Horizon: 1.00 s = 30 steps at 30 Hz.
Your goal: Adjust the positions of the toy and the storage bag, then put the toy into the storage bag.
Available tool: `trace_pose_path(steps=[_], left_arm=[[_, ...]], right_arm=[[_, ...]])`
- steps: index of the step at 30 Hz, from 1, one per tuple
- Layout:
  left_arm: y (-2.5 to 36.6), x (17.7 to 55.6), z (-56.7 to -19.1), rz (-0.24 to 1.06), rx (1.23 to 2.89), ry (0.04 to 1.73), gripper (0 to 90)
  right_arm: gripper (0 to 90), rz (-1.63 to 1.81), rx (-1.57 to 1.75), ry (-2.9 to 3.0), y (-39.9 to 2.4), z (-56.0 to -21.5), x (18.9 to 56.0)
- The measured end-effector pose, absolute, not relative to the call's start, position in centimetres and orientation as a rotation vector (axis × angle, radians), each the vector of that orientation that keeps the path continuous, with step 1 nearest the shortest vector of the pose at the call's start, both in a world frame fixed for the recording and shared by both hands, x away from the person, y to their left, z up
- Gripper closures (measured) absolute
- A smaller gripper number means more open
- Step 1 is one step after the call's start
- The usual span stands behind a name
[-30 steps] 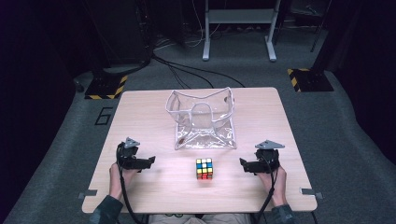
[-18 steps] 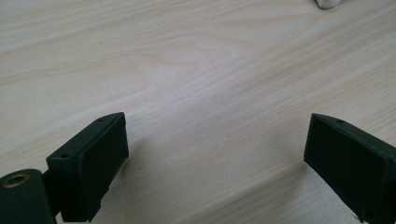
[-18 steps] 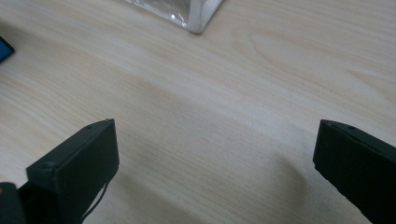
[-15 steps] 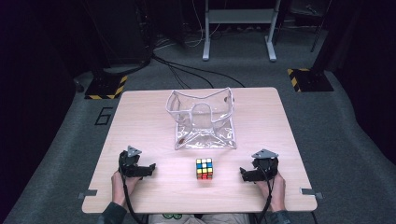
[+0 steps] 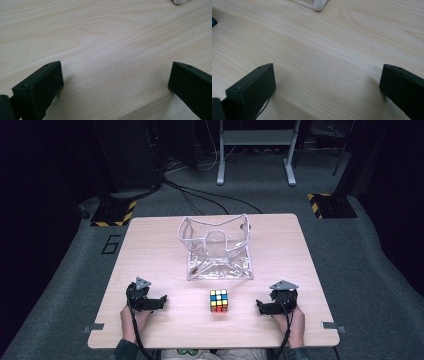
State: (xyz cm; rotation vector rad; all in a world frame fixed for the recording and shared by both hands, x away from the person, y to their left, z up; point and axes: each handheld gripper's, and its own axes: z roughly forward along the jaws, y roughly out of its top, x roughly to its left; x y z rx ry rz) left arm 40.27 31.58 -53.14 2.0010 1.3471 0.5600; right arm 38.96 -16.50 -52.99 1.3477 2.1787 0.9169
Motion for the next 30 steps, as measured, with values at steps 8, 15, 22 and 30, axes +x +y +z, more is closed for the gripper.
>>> trace_pose_path(steps=[8,15,22,30], left_arm=[[31.6,40.3,-53.2,0.560,1.998,1.351,0.0],[31.6,40.3,-53.1,0.558,2.002,1.355,0.0],[31.5,40.3,-53.1,0.562,2.001,1.351,0.0],[31.5,40.3,-53.1,0.561,2.000,1.353,0.0]], right_arm=[[0.0,0.919,1.346,2.180,-16.5,-53.0,39.0],[0.1,0.926,1.320,2.180,-16.4,-52.8,38.8],[0.8,0.990,1.315,2.195,-15.8,-52.0,38.6],[1.2,1.011,1.225,2.246,-14.0,-50.6,38.4]])
